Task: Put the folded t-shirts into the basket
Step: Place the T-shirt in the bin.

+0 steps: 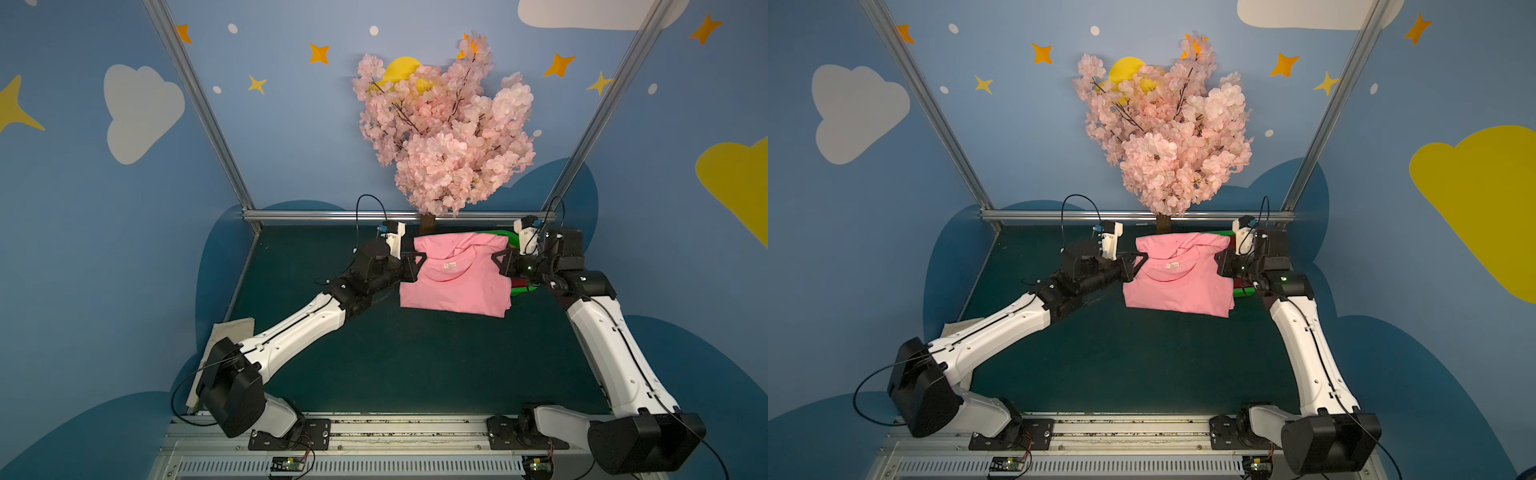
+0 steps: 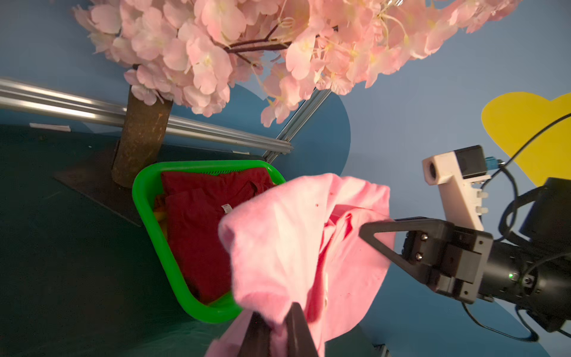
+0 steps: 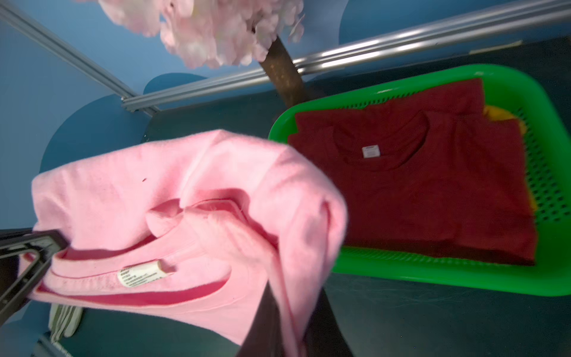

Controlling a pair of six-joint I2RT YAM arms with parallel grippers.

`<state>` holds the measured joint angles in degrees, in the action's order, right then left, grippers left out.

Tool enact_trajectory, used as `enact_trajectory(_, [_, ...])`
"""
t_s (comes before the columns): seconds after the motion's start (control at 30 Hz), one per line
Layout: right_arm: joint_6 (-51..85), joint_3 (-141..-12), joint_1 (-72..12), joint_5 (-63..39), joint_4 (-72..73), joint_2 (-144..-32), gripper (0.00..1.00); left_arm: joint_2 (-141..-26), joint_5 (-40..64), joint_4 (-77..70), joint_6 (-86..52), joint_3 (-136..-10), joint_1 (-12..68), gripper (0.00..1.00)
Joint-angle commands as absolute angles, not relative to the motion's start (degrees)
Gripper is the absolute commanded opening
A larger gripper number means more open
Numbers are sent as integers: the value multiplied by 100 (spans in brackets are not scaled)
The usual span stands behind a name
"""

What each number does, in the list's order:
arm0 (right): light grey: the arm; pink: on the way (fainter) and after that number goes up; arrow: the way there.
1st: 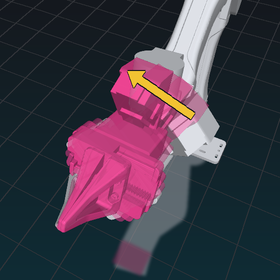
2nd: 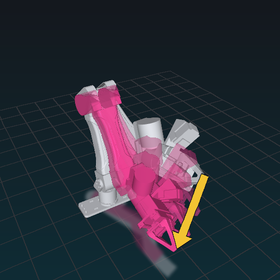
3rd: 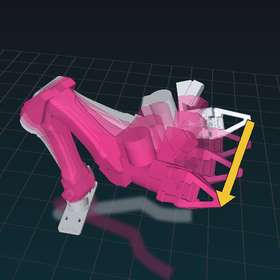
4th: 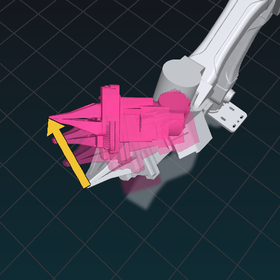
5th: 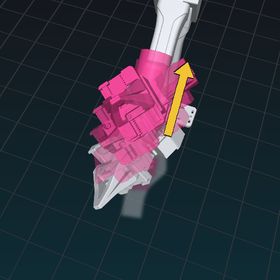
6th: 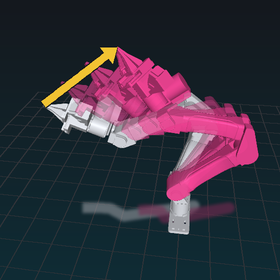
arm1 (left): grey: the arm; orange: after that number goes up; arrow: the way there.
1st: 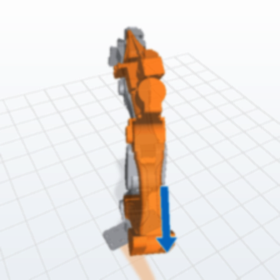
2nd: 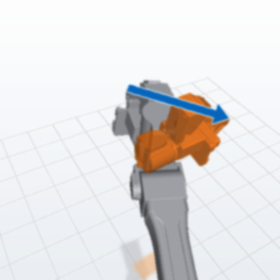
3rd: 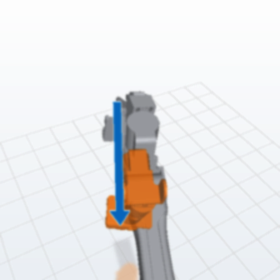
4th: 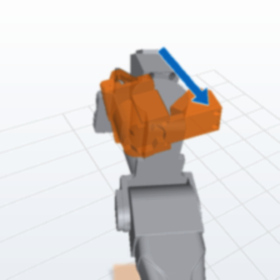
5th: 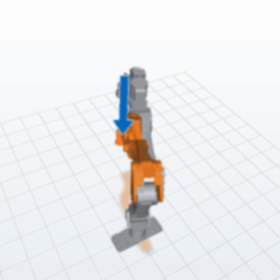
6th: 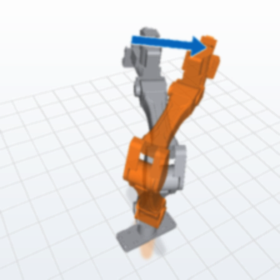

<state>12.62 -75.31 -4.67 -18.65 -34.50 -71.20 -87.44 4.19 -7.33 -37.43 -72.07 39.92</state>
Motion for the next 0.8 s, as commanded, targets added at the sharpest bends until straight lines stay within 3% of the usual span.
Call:
enact_trajectory(0.0, [902, -8066, -53, -1960, -3700, -7541, 0, -9381, 303, -748, -3548, -7923, 4010, 2])
enact_trajectory(0.43, [170, -10497, 700, -1595, -4448, -9895, 0, -11789, 412, 107, -3468, -10588, 4113, 2])
enact_trajectory(0.77, [-127, -11452, 731, -1550, -4859, -11029, 0, -12233, 448, 562, -3408, -11027, 4141, 3])
